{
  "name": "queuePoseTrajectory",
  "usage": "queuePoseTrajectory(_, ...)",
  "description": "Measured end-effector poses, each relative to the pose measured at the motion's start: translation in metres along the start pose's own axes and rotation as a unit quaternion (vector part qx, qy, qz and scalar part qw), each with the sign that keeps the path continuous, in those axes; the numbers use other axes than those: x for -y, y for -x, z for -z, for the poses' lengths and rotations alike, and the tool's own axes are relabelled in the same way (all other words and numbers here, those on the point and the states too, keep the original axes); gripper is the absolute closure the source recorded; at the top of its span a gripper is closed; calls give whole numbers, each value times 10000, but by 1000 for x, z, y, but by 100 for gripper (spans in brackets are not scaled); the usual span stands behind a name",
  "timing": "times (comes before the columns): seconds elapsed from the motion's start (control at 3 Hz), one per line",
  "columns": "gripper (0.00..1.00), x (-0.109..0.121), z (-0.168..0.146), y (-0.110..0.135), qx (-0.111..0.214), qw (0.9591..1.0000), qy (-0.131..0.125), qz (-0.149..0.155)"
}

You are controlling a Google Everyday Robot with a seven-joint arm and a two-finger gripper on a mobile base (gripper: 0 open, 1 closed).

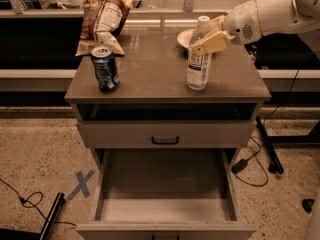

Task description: Pick blue plastic bottle from middle drawer and place on counter

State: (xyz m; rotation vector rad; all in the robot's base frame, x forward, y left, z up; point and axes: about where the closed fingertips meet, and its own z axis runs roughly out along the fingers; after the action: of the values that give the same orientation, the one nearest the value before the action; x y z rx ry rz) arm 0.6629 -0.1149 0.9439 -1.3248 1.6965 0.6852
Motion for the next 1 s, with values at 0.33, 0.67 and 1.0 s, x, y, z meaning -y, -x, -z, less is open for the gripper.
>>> queuePoseTrajectory(0.33, 4, 0, -3, 0, 2, 10000, 26, -1)
queuePoseTrajectory(0.67, 0, -1, -5, 0, 3, 10000, 37, 2)
queuePoseTrajectory(1.0, 0, -1, 0, 6, 11, 9999, 8, 118)
